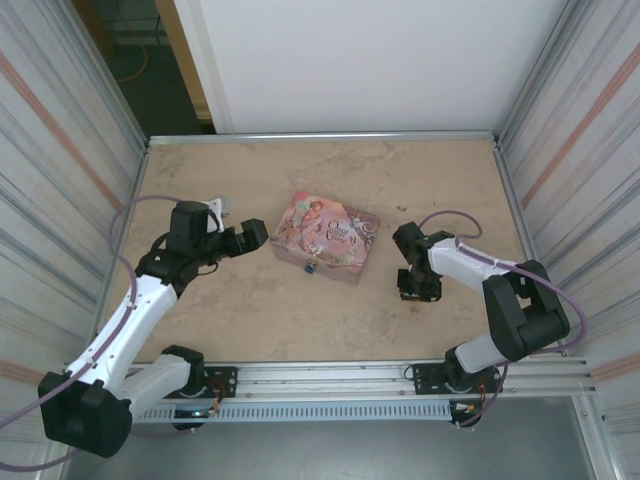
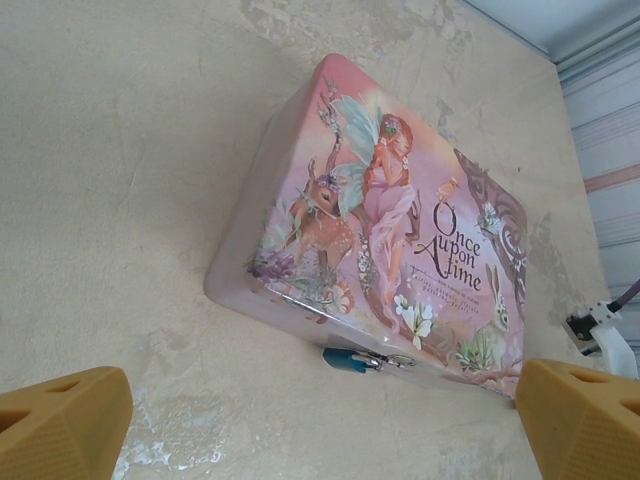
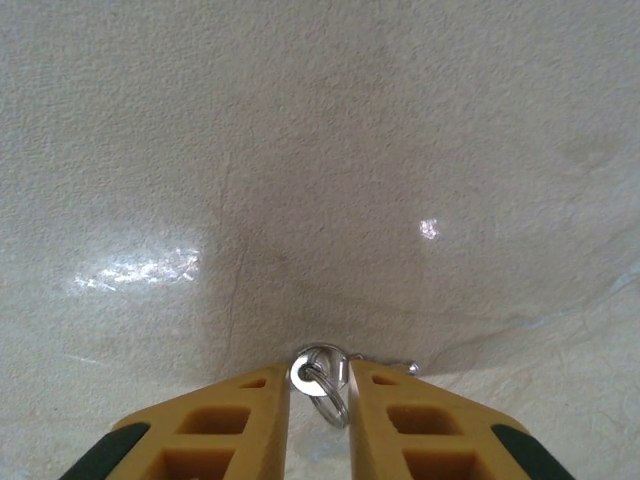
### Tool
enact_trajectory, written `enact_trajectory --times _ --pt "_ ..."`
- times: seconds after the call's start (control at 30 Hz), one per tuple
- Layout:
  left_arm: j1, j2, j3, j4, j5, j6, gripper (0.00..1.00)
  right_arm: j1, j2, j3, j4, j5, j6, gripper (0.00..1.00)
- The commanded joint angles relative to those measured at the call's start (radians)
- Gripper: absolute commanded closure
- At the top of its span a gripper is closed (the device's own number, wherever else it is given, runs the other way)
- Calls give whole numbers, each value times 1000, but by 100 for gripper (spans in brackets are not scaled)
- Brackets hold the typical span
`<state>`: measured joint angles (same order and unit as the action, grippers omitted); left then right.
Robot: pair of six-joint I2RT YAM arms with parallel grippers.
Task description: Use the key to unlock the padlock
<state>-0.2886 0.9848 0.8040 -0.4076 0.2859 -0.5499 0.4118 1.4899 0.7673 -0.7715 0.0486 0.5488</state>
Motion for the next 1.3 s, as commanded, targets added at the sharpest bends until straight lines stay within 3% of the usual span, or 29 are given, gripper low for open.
enact_trajectory --times 0.0,0.33,0.53,0.73,1.0,1.27 --pt "9 -21 -11 -26 -14 6 1 -7 19 -14 3 -4 7 82" --pt "35 -42 -3 -60 -29 21 1 -7 5 -13 3 11 -7 100" --pt "53 -63 -5 -65 -13 21 1 1 -79 8 12 10 -27 100" --pt "71 -58 -5 -36 77 -5 1 82 -210 61 43 36 -142 100" --pt "71 -28 34 -19 209 -8 2 286 -325 119 176 77 -426 100" --pt "71 -18 51 -37 278 -1 3 516 -422 49 350 184 -975 100"
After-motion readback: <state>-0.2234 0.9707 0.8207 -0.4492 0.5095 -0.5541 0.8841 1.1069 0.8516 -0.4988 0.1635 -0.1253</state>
